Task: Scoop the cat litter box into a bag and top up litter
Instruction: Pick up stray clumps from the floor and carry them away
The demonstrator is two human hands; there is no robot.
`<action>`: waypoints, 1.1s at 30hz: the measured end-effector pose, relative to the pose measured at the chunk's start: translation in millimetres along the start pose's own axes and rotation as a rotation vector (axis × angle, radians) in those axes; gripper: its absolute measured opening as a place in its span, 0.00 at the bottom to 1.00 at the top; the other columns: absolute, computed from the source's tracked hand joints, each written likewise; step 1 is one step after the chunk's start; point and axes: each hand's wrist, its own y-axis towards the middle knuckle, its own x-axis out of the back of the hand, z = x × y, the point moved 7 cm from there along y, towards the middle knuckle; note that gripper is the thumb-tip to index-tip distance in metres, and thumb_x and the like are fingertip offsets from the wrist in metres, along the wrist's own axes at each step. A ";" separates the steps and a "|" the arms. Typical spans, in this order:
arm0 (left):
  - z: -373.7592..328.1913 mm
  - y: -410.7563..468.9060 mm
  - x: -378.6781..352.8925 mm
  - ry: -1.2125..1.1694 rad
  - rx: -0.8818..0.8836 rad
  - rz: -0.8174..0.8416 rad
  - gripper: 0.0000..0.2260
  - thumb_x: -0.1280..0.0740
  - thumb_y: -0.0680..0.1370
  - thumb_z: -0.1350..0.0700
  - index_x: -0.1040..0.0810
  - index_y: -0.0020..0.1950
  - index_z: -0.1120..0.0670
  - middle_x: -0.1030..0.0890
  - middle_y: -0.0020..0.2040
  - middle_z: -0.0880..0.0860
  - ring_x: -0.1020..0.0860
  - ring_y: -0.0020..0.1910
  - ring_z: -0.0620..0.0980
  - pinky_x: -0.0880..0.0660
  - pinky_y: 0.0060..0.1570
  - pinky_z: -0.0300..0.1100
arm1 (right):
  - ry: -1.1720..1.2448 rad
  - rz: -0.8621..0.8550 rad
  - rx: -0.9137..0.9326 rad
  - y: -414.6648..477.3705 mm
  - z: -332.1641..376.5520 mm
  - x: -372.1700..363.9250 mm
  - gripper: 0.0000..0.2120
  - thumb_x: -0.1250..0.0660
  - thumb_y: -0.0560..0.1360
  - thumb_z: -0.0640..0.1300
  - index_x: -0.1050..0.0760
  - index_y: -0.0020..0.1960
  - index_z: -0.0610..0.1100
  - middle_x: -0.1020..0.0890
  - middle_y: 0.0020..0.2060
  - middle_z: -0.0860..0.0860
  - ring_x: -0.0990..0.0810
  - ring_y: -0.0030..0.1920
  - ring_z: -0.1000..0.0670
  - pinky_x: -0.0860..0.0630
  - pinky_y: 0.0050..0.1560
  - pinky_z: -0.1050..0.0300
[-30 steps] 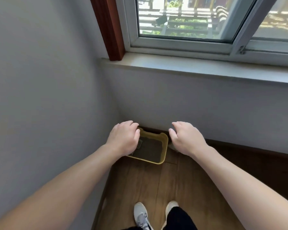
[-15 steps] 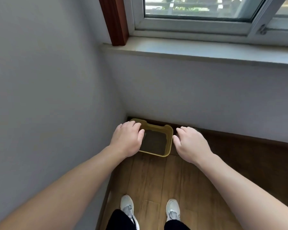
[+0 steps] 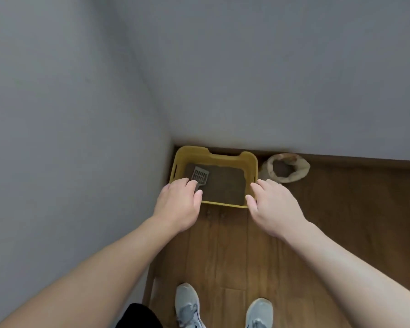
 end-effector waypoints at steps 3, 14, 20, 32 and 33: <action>16.0 16.3 -73.0 -0.013 -0.010 -0.008 0.19 0.46 0.83 0.46 0.27 0.70 0.51 0.24 0.67 0.50 0.27 0.67 0.50 0.30 0.68 0.48 | -0.004 0.007 -0.003 17.2 -12.6 -74.1 0.21 0.48 0.82 0.55 0.25 0.65 0.46 0.21 0.63 0.49 0.25 0.65 0.47 0.31 0.68 0.51; 83.3 85.9 -308.7 0.079 -0.157 -0.002 0.18 0.46 0.83 0.45 0.27 0.67 0.51 0.23 0.62 0.49 0.24 0.60 0.48 0.26 0.62 0.46 | -0.046 0.085 0.185 76.3 -34.5 -331.0 0.24 0.47 0.81 0.56 0.30 0.71 0.44 0.25 0.67 0.48 0.29 0.68 0.47 0.32 0.68 0.52; 93.5 110.5 -406.7 0.073 -0.238 0.101 0.17 0.43 0.82 0.45 0.28 0.68 0.49 0.24 0.61 0.48 0.25 0.60 0.47 0.25 0.60 0.47 | 0.029 0.182 0.198 105.2 -48.8 -426.3 0.24 0.47 0.81 0.57 0.32 0.71 0.46 0.26 0.65 0.49 0.29 0.65 0.48 0.30 0.66 0.54; 128.7 154.1 -512.4 0.011 -0.106 0.255 0.21 0.35 0.78 0.47 0.32 0.71 0.47 0.27 0.64 0.49 0.26 0.62 0.51 0.25 0.60 0.48 | 0.126 0.227 0.123 162.9 -67.8 -525.2 0.28 0.37 0.78 0.53 0.37 0.74 0.44 0.31 0.71 0.46 0.32 0.70 0.45 0.36 0.70 0.55; 132.0 153.6 -517.5 0.009 -0.099 0.258 0.21 0.34 0.78 0.48 0.31 0.70 0.47 0.27 0.63 0.50 0.26 0.62 0.52 0.25 0.60 0.48 | 0.129 0.229 0.125 164.9 -68.2 -529.8 0.29 0.36 0.78 0.52 0.37 0.75 0.43 0.32 0.72 0.46 0.33 0.71 0.45 0.38 0.71 0.56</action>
